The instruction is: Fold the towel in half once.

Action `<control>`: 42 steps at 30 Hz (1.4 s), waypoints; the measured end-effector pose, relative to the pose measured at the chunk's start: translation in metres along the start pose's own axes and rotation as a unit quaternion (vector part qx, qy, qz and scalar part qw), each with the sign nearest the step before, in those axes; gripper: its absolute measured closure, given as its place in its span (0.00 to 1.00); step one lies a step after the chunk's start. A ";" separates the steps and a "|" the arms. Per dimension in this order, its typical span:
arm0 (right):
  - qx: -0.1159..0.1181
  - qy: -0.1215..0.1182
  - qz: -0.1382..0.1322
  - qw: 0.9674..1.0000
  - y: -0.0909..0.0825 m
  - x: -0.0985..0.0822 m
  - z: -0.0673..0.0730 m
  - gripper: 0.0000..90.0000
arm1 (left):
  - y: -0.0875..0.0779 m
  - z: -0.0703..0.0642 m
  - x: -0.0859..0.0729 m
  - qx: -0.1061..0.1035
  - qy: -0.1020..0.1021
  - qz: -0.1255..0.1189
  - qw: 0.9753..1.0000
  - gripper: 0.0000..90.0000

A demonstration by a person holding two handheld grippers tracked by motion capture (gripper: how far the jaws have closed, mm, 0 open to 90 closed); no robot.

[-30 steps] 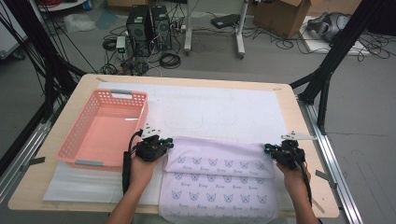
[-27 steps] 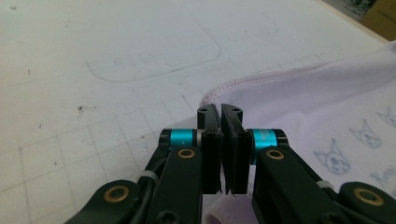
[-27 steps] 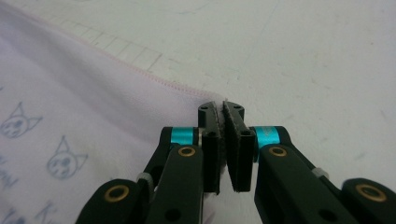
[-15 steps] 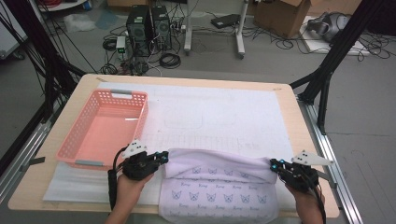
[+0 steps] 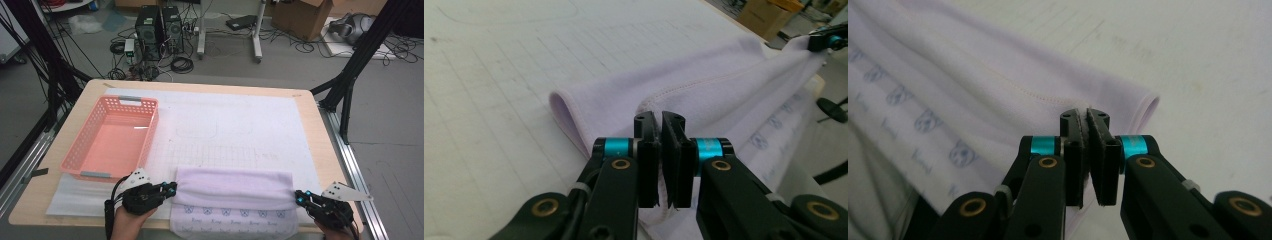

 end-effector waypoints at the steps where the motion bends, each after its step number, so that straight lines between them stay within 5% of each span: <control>1: 0.007 -0.001 0.010 1.000 0.000 -0.003 0.002 0.92 | 0.000 0.002 0.000 -0.001 -0.003 0.005 1.000 0.82; 4: 0.003 0.013 0.000 1.000 -0.001 -0.001 0.001 0.73 | 0.002 0.012 0.007 0.016 -0.020 -0.006 1.000 0.56; 6: 0.002 0.041 -0.033 0.999 -0.004 0.008 -0.005 0.69 | 0.005 0.019 0.013 0.028 -0.013 -0.011 0.999 0.51; 8: -0.013 0.042 -0.045 0.998 -0.002 0.016 -0.013 0.69 | 0.012 0.028 0.016 0.045 -0.007 -0.006 0.999 0.50; 13: -0.049 0.049 -0.006 0.998 0.031 0.011 -0.037 0.62 | 0.039 0.044 0.014 0.084 0.004 0.021 0.996 0.49; 19: -0.067 0.038 0.042 0.996 0.071 -0.002 -0.048 0.53 | 0.067 0.051 0.008 0.090 -0.002 0.058 0.994 0.43; 21: -0.067 0.040 0.040 0.996 0.074 -0.003 -0.049 0.53 | 0.070 0.050 0.009 0.090 -0.001 0.058 0.994 0.43; 26: -0.067 0.036 0.033 0.997 0.073 -0.006 -0.049 0.59 | 0.069 0.048 0.006 0.098 0.027 0.060 0.993 0.67; 29: -0.039 0.043 0.033 0.998 0.071 -0.005 -0.045 0.92 | 0.067 0.048 0.006 0.086 0.008 0.072 0.994 0.91; 33: -0.033 0.023 0.037 0.999 0.075 0.000 -0.044 0.97 | 0.074 0.053 0.014 0.097 0.003 0.073 0.993 0.95; 39: -0.038 0.048 0.015 0.998 0.095 0.022 -0.066 0.97 | 0.089 0.075 0.043 0.135 -0.001 0.067 0.989 0.95; 42: -0.040 0.068 -0.001 0.997 0.107 0.037 -0.081 0.97 | 0.099 0.092 0.055 0.149 -0.022 0.057 0.987 0.95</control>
Point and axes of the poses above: each handheld gripper's, and its own axes: y roughly forward along the jaws, x roughly out of its top, z roughly to its left, the point moved 7 cm from there along y, roughly forward along the jaws, and after that the axes turned 6 degrees about -z, right-handed, at the moved point
